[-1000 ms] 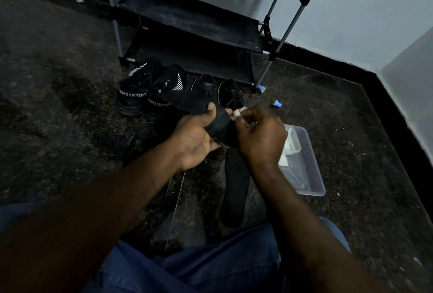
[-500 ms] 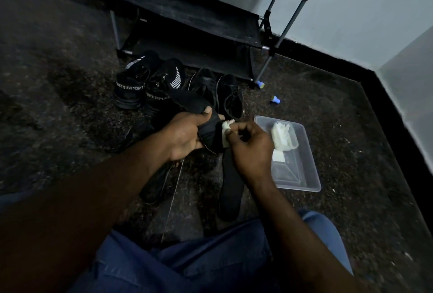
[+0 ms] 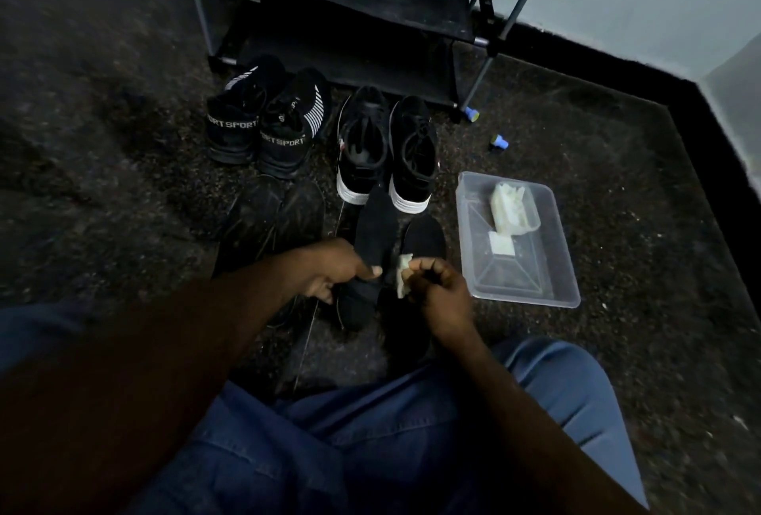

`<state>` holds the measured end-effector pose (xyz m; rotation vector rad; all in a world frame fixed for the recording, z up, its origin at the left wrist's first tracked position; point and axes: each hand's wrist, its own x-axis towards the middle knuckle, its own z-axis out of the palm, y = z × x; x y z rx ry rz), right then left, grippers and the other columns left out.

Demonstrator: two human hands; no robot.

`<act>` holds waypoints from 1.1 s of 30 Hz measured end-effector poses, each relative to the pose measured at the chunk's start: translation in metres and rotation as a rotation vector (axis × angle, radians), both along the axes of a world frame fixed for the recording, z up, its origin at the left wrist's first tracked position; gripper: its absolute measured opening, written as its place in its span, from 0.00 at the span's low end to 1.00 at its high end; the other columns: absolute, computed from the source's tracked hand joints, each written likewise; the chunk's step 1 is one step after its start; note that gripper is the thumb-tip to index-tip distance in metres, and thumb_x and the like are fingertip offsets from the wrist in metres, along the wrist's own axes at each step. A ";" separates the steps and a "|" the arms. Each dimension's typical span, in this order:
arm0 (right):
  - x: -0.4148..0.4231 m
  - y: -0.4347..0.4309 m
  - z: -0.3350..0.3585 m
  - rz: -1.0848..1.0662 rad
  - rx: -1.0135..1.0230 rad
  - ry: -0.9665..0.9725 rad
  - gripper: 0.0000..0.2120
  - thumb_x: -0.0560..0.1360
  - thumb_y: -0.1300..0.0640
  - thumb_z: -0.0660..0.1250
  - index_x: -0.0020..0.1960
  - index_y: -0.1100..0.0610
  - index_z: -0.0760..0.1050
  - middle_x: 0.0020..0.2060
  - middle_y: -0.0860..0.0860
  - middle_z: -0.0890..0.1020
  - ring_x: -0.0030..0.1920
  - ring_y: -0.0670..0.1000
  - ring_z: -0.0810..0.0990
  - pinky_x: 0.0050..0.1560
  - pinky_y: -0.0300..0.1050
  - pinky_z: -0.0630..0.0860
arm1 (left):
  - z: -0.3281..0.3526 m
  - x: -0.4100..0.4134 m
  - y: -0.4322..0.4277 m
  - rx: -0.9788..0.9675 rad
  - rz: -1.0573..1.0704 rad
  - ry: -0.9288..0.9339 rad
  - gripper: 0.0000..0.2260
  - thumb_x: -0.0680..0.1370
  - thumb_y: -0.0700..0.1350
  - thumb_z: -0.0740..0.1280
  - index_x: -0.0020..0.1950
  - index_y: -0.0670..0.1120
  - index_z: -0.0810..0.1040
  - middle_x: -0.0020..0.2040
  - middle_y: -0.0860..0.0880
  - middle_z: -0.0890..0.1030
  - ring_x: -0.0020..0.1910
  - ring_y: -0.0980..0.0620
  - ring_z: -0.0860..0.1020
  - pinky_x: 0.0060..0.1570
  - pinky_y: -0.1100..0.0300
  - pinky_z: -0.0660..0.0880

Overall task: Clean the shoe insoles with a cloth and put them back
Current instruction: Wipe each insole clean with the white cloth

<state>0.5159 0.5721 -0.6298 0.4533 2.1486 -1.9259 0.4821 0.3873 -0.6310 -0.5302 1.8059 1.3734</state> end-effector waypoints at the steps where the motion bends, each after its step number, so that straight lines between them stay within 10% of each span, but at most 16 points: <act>1: 0.000 0.002 -0.004 -0.003 -0.008 -0.009 0.12 0.77 0.71 0.69 0.43 0.56 0.79 0.34 0.50 0.81 0.34 0.46 0.76 0.40 0.41 0.74 | -0.003 0.002 0.000 -0.006 -0.011 -0.023 0.18 0.78 0.49 0.75 0.65 0.43 0.79 0.55 0.45 0.85 0.54 0.46 0.83 0.46 0.52 0.80; 5: -0.005 0.006 -0.015 -0.031 -0.040 -0.055 0.12 0.78 0.72 0.68 0.43 0.56 0.78 0.30 0.47 0.82 0.31 0.44 0.77 0.38 0.41 0.75 | -0.006 0.007 0.001 -0.038 -0.069 -0.077 0.15 0.80 0.50 0.72 0.63 0.43 0.79 0.48 0.46 0.85 0.38 0.50 0.84 0.33 0.54 0.83; 12: -0.011 0.003 -0.031 -0.038 0.047 -0.038 0.13 0.76 0.69 0.72 0.40 0.52 0.81 0.35 0.50 0.84 0.40 0.52 0.80 0.50 0.53 0.78 | -0.013 0.007 0.006 -0.098 -0.061 -0.008 0.20 0.81 0.47 0.71 0.70 0.41 0.74 0.64 0.39 0.79 0.50 0.36 0.83 0.35 0.52 0.84; 16: -0.014 0.006 -0.032 -0.070 0.109 -0.033 0.13 0.76 0.68 0.72 0.38 0.53 0.80 0.34 0.50 0.83 0.38 0.49 0.79 0.49 0.50 0.77 | -0.013 0.002 0.003 -0.318 -0.123 0.168 0.16 0.77 0.43 0.75 0.60 0.39 0.74 0.52 0.38 0.82 0.39 0.40 0.85 0.36 0.48 0.85; 23: -0.015 0.007 -0.045 0.007 0.206 -0.068 0.09 0.67 0.52 0.73 0.44 0.55 0.84 0.40 0.52 0.87 0.45 0.55 0.86 0.57 0.59 0.83 | -0.020 0.002 -0.001 -0.478 -0.253 0.396 0.38 0.70 0.35 0.74 0.75 0.49 0.60 0.55 0.36 0.83 0.50 0.36 0.84 0.48 0.44 0.84; 28: -0.009 -0.001 -0.043 0.045 0.167 -0.049 0.03 0.72 0.59 0.74 0.42 0.52 0.82 0.42 0.55 0.87 0.44 0.54 0.85 0.57 0.64 0.82 | -0.026 0.000 -0.003 -0.474 -0.279 0.451 0.43 0.70 0.34 0.73 0.79 0.55 0.56 0.49 0.38 0.84 0.43 0.39 0.85 0.45 0.45 0.84; 33: -0.005 -0.007 -0.039 0.058 0.055 -0.072 0.09 0.75 0.63 0.72 0.40 0.52 0.81 0.45 0.62 0.86 0.43 0.59 0.85 0.53 0.63 0.83 | -0.017 0.000 -0.009 -0.537 -0.342 0.488 0.37 0.71 0.41 0.78 0.76 0.48 0.67 0.61 0.40 0.82 0.58 0.39 0.82 0.56 0.49 0.81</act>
